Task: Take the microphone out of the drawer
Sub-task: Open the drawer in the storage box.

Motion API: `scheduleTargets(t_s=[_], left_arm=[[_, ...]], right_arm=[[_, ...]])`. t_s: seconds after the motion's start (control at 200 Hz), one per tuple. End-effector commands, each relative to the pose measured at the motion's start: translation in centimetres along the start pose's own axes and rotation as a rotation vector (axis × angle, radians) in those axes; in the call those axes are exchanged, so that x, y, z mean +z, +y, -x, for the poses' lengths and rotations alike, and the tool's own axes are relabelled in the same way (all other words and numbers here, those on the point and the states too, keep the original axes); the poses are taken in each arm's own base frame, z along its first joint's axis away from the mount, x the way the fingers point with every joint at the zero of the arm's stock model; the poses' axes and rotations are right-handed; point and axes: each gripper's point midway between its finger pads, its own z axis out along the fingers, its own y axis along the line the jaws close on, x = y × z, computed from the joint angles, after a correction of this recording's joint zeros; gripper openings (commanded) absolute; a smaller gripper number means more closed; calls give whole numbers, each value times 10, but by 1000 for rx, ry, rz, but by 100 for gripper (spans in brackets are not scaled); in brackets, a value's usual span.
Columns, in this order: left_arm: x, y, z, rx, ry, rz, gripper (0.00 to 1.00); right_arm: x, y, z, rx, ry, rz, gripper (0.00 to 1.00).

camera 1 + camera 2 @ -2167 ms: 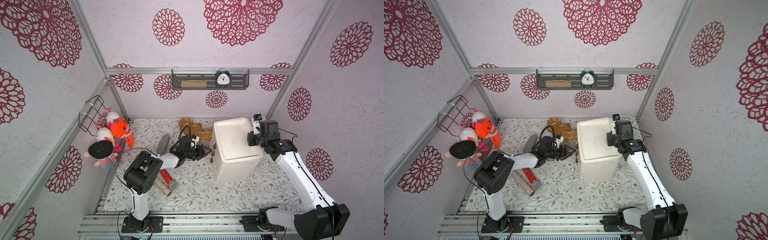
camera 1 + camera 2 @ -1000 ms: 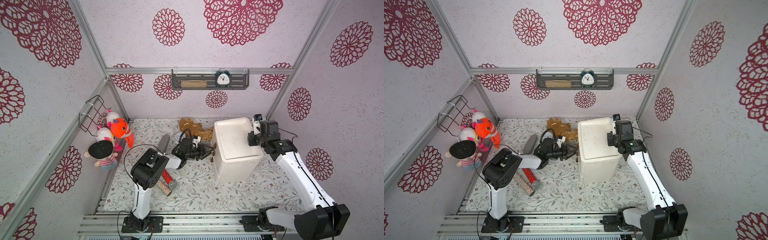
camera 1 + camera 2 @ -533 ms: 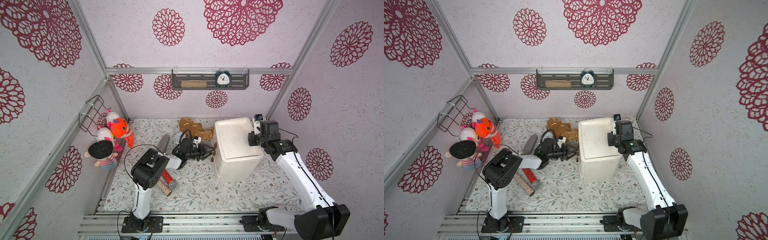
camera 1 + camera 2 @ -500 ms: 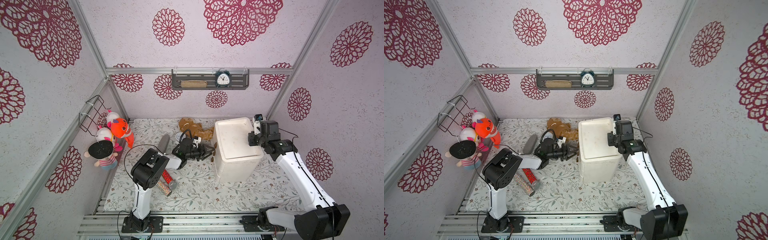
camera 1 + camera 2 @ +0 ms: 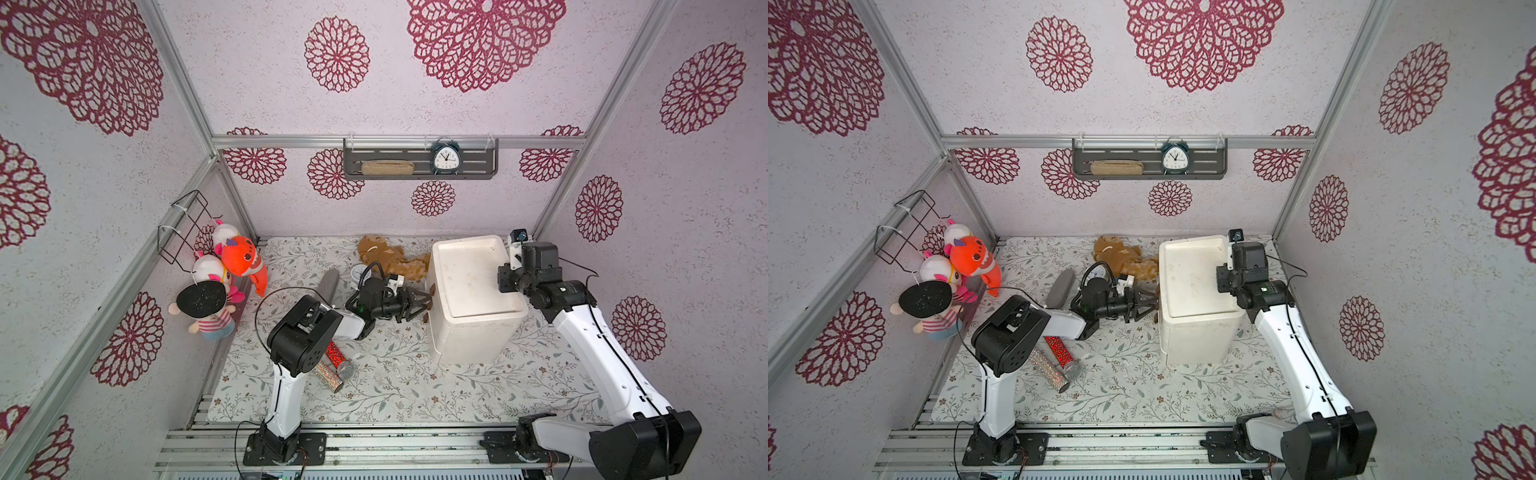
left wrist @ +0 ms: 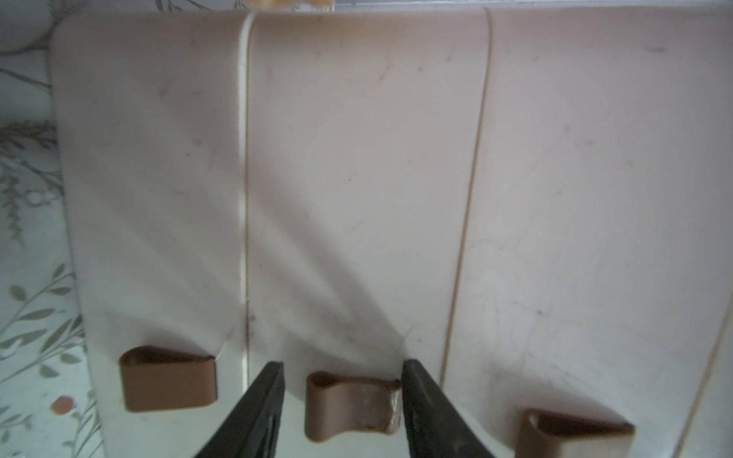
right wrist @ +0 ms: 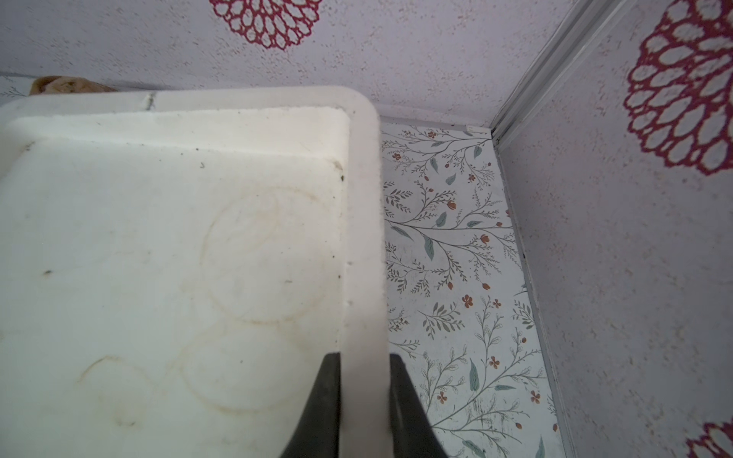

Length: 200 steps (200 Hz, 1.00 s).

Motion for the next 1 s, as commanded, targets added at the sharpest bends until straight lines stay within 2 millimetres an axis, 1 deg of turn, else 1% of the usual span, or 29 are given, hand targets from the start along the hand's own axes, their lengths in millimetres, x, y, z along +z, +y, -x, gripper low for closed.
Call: scheduleTargets(t_s=[0.0,0.03,0.125,0.205,0.37,0.575,0.846,0.936,0.996], left_arm=[[20,-44,-40,49,118,-176,50],[19,-49,-40,45,114,-202,48],[19,-53,-41,36,120,-232,44],[20,-50,-44,50,121,-195,43],[17,-54,-46,78,119,-164,43],[16,-49,-46,62,120,-159,31],[16,-52,-43,71,120,-157,22],[15,-52,-41,70,117,-152,15],[14,-53,-40,70,113,-148,12]], right_arm=[[0,10,10,-23,-55,26,0],[0,10,10,-22,-56,26,0],[0,10,11,-21,-57,31,0],[-1,10,12,-20,-60,31,0],[1,12,13,-19,-61,38,0],[1,13,15,-19,-62,43,0],[0,13,16,-21,-63,42,0],[1,13,17,-21,-63,42,0],[1,13,17,-21,-63,41,0]])
